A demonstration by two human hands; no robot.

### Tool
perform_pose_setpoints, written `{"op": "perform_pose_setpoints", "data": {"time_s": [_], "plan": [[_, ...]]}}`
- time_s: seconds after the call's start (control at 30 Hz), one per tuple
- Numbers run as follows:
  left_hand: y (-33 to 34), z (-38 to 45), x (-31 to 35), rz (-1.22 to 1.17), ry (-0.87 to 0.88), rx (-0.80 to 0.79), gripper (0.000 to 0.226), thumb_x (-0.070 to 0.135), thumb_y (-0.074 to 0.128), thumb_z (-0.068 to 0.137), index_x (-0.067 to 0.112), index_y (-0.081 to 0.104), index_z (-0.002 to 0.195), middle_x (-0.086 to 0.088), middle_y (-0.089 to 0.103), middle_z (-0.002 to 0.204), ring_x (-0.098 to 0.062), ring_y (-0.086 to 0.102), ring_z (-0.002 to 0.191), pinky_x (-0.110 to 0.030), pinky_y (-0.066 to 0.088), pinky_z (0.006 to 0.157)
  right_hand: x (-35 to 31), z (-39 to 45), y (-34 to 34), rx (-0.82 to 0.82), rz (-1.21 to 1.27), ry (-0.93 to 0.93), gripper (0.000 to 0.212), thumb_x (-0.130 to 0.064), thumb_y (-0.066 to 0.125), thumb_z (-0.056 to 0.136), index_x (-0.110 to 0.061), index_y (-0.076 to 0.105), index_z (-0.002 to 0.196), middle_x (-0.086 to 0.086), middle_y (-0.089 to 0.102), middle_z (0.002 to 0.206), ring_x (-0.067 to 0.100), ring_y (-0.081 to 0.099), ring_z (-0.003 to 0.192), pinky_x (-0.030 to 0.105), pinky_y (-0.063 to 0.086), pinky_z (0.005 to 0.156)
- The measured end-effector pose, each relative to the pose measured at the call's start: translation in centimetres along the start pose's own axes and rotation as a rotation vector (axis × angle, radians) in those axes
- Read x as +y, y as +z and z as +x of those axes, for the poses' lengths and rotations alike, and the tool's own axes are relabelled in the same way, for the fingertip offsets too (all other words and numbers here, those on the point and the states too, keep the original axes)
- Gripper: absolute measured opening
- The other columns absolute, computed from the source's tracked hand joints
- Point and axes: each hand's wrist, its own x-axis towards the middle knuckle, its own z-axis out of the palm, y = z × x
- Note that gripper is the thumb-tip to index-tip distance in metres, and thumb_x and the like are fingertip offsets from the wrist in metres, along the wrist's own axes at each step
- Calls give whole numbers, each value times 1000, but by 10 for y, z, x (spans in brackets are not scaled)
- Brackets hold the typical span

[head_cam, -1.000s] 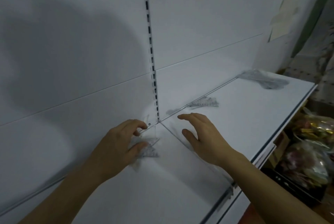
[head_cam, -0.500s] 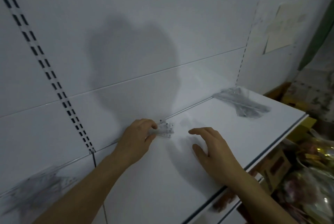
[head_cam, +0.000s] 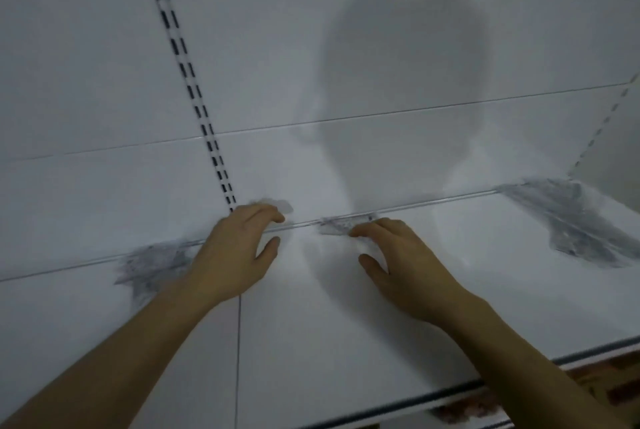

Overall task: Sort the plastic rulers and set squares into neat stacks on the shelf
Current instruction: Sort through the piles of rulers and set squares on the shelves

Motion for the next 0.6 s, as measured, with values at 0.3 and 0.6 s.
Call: {"op": "perform_pose_setpoints", "data": {"time_s": [0.3,0.6], "plan": [[-125,-160,-80,256,-382,12,53,39,31,97,13,57,135,-7,58,140,-24,52,130,-39,39,110,-150,36,69,-217,10,-405,45,-33,53,102,-32,44,146,-14,46,147,7,39,136,27,33,114],[-244,-351,-154,385,-592,19,63,50,31,96,12,50,143,-10,48,150,-28,45,138,-48,36,115,-347,9,152,-320,-12,-634,55,-39,48,104,-30,29,155,-11,33,159,7,23,147,22,18,119]]}}
